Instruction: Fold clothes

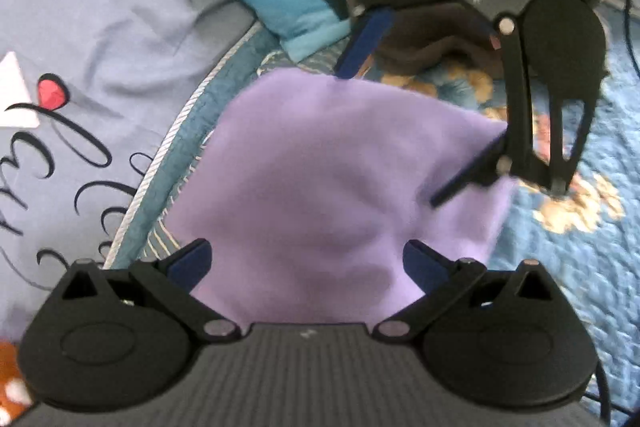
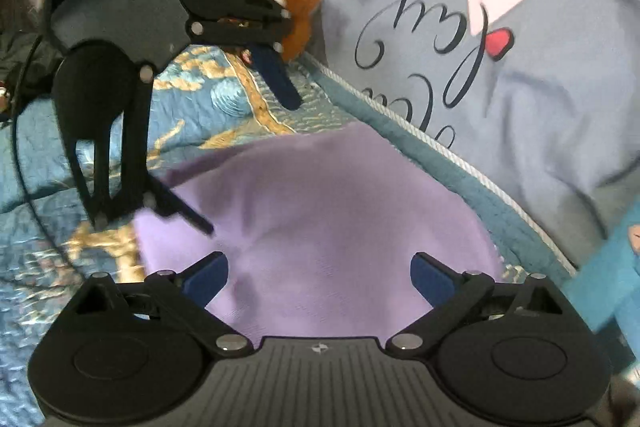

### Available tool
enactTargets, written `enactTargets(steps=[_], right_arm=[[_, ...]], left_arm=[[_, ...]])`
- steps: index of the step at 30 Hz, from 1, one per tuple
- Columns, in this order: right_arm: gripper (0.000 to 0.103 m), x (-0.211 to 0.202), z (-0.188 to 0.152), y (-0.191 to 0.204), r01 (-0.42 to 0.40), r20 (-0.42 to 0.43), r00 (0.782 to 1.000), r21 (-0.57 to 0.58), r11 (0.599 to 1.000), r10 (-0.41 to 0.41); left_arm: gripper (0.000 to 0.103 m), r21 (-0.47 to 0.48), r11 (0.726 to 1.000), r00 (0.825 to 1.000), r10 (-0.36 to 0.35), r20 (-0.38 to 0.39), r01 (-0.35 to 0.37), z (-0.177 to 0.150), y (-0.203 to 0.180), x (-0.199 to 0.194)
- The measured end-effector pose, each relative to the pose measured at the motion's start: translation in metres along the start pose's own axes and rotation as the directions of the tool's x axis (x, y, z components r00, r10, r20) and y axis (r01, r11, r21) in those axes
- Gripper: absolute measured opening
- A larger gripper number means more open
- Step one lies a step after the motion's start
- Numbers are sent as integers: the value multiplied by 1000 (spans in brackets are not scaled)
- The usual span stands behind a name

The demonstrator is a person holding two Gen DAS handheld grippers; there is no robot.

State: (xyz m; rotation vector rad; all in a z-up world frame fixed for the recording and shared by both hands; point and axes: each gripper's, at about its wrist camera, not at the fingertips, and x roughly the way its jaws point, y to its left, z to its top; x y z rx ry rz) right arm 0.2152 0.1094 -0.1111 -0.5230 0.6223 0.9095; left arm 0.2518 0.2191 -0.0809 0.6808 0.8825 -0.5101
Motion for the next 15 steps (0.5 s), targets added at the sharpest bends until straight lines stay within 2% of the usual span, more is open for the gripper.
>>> enactTargets(steps=[2, 4, 6, 7, 9, 10, 11, 13, 15], right_arm=[[101, -2, -10, 10, -8, -24, 1000, -4, 1000, 8], [101, 12, -22, 20, 12, -115, 993, -1, 1000, -12], [103, 31, -39, 33, 69, -216, 974, -27, 997, -73], [103, 33, -46, 35, 86, -225, 971, -3, 996, -85], [103, 31, -54, 30, 102, -218, 973, 88, 991, -80], [101, 26, -56, 25, 96, -212, 975, 149, 984, -63], [94, 20, -58, 21, 86, -196, 979, 192, 978, -48], [95, 0, -61, 21, 94, -158, 986, 226, 970, -59], [95, -20, -62, 25, 127, -141, 985, 231, 965, -96]], left_arm=[[103, -12, 1000, 1000, -6, -28, 5, -11, -6, -2], [103, -6, 1000, 993, 7, -114, -8, -24, -16, 13], [103, 19, 999, 976, 39, -215, -35, -34, -27, 38], [103, 24, 999, 968, 53, -244, -48, -38, -31, 46], [103, 10, 997, 967, 73, -243, -72, -40, -35, 49], [103, 4, 996, 967, 83, -243, -84, -42, -37, 50], [103, -10, 996, 968, 86, -237, -91, -42, -38, 48], [103, -58, 995, 975, 72, -210, -86, -40, -33, 33], [103, -97, 989, 977, 89, -192, -109, -36, -30, 17]])
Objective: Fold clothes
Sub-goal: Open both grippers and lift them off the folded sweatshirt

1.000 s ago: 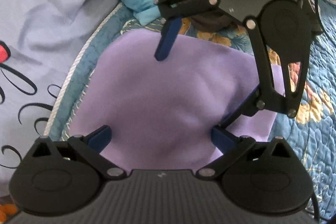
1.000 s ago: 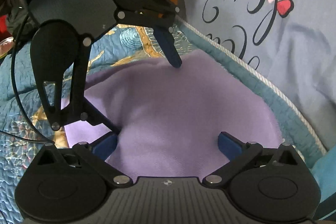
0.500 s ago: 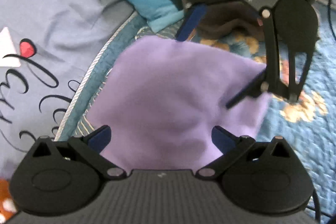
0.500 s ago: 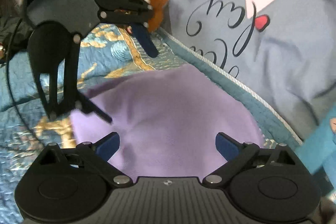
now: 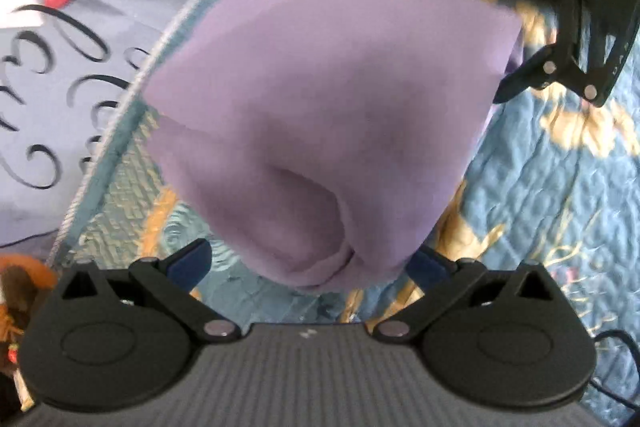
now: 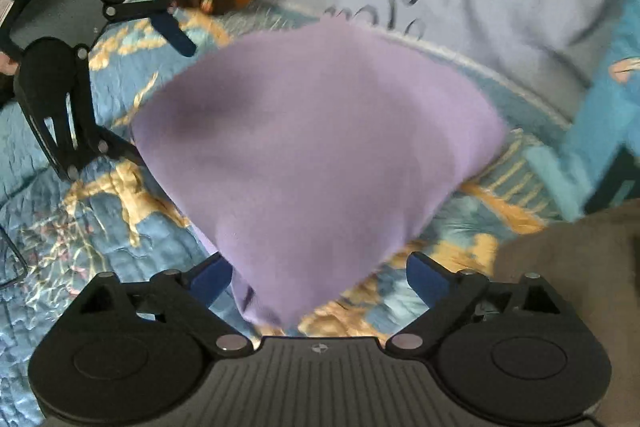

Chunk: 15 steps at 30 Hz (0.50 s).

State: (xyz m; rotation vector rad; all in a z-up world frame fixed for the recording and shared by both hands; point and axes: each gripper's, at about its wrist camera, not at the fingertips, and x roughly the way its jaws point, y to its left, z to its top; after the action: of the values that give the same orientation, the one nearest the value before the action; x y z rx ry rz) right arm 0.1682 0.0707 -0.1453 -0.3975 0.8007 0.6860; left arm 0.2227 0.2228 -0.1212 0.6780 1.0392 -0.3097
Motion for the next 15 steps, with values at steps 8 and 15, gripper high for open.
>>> enactTargets(steps=[8, 15], right_arm=[[103, -65, 6, 27, 59, -5, 998, 231, 971, -59], [103, -139, -11, 57, 228, 57, 962, 372, 900, -267]], left_arm=[[103, -406, 897, 980, 196, 11, -175, 12, -10, -65], [103, -544, 808, 954, 296, 42, -226, 14, -71, -142]])
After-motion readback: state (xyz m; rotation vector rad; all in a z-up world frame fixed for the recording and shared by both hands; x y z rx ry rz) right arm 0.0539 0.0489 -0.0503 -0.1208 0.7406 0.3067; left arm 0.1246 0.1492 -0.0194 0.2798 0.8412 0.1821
